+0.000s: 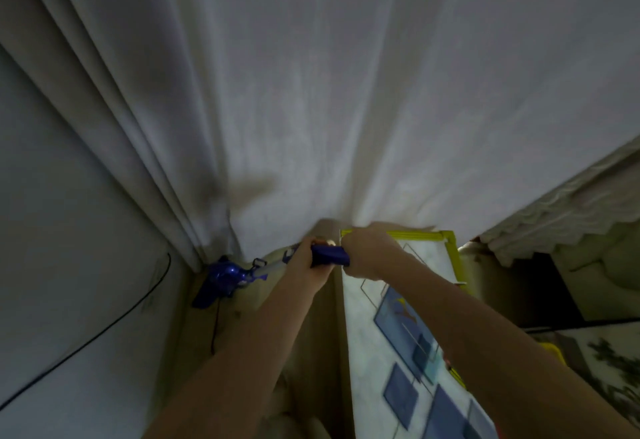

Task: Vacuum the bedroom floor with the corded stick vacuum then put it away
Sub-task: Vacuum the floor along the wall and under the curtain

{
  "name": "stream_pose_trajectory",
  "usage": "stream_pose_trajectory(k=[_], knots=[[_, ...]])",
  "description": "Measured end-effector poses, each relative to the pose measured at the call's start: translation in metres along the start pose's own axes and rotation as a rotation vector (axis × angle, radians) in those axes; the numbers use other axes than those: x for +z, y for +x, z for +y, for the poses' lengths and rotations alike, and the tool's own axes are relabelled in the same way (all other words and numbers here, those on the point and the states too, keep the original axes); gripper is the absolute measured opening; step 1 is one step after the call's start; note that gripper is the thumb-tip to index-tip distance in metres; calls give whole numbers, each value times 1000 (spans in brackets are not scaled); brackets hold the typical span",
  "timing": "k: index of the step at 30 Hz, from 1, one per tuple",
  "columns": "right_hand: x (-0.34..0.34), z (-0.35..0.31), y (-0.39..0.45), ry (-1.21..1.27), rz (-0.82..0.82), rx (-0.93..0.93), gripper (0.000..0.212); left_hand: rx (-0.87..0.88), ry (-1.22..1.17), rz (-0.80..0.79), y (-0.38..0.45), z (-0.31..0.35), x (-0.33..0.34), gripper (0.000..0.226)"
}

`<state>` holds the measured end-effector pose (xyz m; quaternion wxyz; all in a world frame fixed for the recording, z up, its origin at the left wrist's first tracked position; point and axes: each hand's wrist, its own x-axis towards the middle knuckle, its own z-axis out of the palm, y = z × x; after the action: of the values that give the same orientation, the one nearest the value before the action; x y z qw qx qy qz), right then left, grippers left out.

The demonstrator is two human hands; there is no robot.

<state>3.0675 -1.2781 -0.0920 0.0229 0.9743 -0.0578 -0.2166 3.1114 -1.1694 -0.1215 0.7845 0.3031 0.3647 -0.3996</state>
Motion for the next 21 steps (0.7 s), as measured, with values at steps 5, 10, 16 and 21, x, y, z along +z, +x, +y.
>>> stream_pose_trajectory(k=[5, 10, 16, 21], knots=[[2, 14, 24, -174, 134, 107, 24, 60, -5, 28, 38, 10, 23, 8], [10, 34, 43, -182, 126, 89, 22, 187, 140, 144, 62, -10, 36, 24], [-4, 42, 74, -160, 143, 49, 24, 261, 47, 197, 85, 6, 57, 17], [-17, 56, 87, -230, 119, 16, 23, 229, -69, 172, 94, 11, 75, 15]])
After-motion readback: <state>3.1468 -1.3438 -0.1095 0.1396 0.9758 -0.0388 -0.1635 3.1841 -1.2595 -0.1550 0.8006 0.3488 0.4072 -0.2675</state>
